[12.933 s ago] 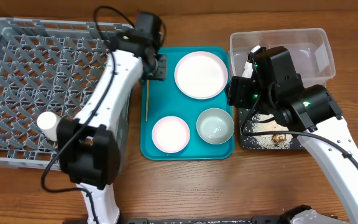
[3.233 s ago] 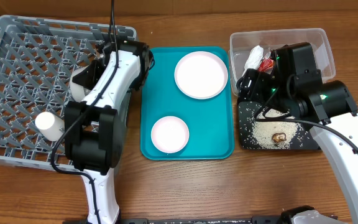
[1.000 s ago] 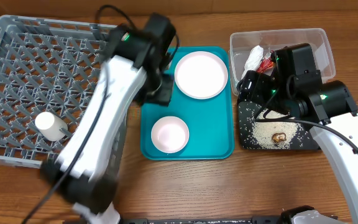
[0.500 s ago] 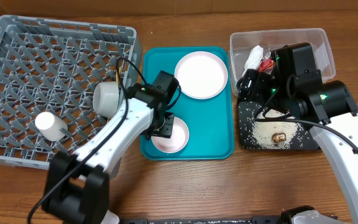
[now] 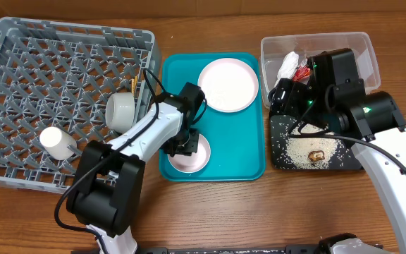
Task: Sort waste into correct bins and load items into the dishwasher
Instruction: 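Grasp the small pink-rimmed bowl on the teal tray with the left gripper, then carry the small pink bowl with the left gripper into the dish rack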
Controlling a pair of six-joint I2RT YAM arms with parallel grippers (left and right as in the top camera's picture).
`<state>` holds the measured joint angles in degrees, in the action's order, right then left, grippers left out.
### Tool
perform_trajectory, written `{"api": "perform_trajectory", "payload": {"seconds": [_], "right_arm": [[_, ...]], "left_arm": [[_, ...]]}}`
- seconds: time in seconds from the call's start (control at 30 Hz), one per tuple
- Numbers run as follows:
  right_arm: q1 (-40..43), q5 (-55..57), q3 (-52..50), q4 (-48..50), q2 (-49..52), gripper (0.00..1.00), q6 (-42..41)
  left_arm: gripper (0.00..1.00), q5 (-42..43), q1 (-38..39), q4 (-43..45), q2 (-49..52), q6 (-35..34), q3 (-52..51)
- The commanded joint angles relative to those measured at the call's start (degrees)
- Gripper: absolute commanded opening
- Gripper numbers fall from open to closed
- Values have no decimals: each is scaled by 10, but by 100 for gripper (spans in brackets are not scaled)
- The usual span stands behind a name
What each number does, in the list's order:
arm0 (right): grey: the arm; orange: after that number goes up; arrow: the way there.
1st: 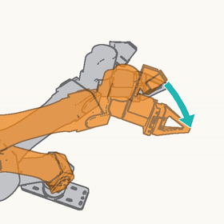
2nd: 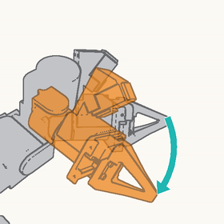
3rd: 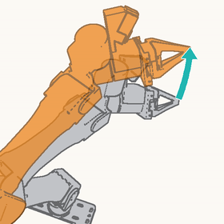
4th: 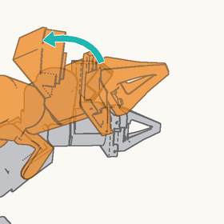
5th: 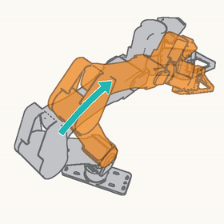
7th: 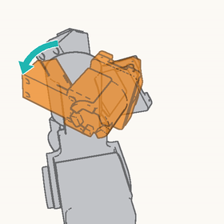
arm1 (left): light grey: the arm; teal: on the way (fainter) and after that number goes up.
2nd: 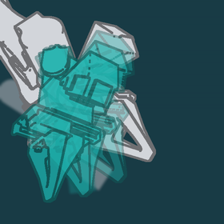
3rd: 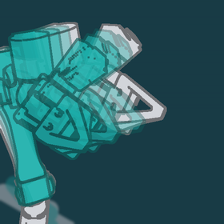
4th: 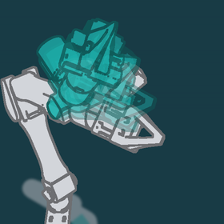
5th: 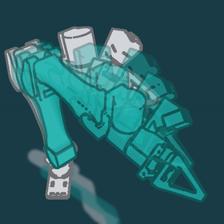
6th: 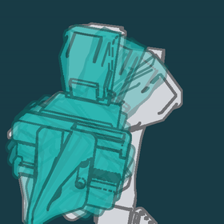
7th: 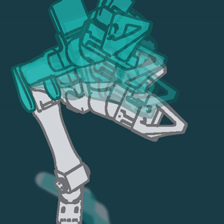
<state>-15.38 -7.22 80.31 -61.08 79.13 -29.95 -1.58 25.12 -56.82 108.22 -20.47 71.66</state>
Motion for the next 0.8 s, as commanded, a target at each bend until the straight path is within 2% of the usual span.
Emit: {"api": "perform_trajectory", "payload": {"seconds": [0.0,0.1,0.17,0.2,0.23,0.33,0.43,0.63,0.73,0.77], "right_arm": [[1,1,11,3,-6,86,-1],[1,1,11,3,-6,86,-1],[1,1,11,3,-6,86,-1],[1,1,11,3,-6,86,-1],[1,1,11,2,-6,86,-1],[1,1,11,-3,-6,86,-1],[1,1,11,-3,-6,86,-1],[1,1,11,3,-6,86,-1],[1,1,11,3,-6,86,-1],[1,1,11,3,-6,86,-1]], "left_arm": [[40,87,2,-6,-33,35,64],[38,132,2,-40,-38,43,111],[14,128,-4,-89,-38,40,146],[13,120,-8,-113,-38,30,161],[14,103,-12,-136,-41,16,173],[36,41,-18,-171,-53,-1,175],[50,-17,-23,-187,-54,-28,151],[58,-42,-39,-104,-54,-24,46],[55,-29,-46,-28,-54,-3,-18],[50,-29,-46,-11,-54,-3,-32]]}}
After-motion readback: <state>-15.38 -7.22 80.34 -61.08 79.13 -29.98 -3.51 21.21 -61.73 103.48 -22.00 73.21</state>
